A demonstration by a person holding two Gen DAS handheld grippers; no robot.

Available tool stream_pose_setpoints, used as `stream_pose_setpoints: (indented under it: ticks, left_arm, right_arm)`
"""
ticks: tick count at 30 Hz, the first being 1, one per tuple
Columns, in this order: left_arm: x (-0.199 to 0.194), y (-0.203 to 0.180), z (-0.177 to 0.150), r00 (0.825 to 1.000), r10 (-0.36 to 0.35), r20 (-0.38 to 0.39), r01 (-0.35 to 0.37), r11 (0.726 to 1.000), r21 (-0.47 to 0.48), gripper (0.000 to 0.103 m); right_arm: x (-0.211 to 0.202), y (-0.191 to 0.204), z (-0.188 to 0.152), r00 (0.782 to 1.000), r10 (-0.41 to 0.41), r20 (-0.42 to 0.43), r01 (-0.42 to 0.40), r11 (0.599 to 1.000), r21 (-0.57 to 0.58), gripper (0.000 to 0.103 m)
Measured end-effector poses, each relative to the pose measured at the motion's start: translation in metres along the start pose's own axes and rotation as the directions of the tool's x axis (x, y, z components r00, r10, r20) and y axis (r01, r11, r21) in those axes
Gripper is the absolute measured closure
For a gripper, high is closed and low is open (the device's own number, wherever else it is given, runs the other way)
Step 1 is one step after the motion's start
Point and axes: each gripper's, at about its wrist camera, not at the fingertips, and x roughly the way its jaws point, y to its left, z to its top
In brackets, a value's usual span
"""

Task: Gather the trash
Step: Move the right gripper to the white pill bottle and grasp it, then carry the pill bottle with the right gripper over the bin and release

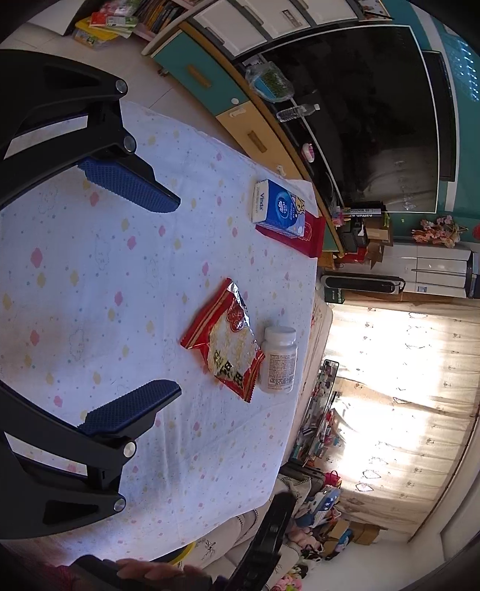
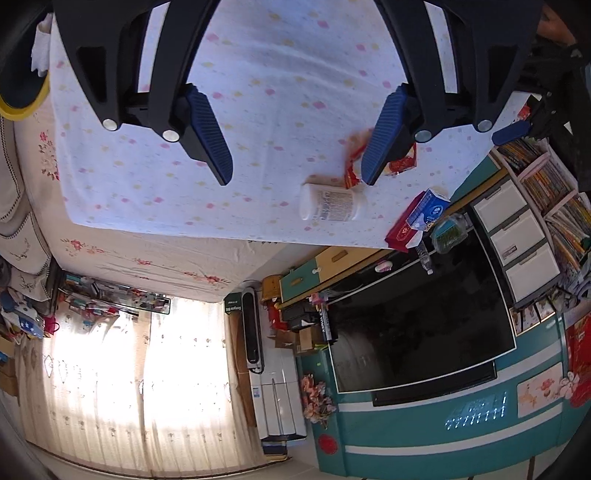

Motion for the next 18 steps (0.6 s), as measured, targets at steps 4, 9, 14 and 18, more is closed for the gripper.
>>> stream_pose_setpoints:
  ticks: [4, 9, 14, 18]
  left_arm:
    - [-0.003, -0.009, -0.004, 1.0, -0.015, -0.004, 0.015, 1.0, 0.005, 0.012]
    - [-0.006, -0.013, -0.005, 1.0, -0.013, 0.014, 0.012, 1.0, 0.012, 0.012]
    - [-0.005, -0.007, -0.006, 0.999, -0.049, -0.001, 0.049, 0.998, -0.03, 0.012]
    - [-0.008, -0.007, -0.007, 0.999, -0.051, 0.006, 0.051, 0.998, -0.035, 0.012]
  right_arm:
    - [0.066, 0.034, 0.011, 0.996, -0.061, -0.059, 0.059, 0.998, -0.036, 0.021]
    - [0.13, 0.042, 0.019, 0.984, -0.088, -0.154, 0.095, 0.995, 0.036, 0.02]
    - [0.156, 0.052, 0.022, 0.977, -0.112, -0.18, 0.12, 0.992, 0.034, 0.017]
    - [0.172, 0.062, 0.024, 0.968, -0.154, -0.197, 0.157, 0.988, 0.002, 0.014]
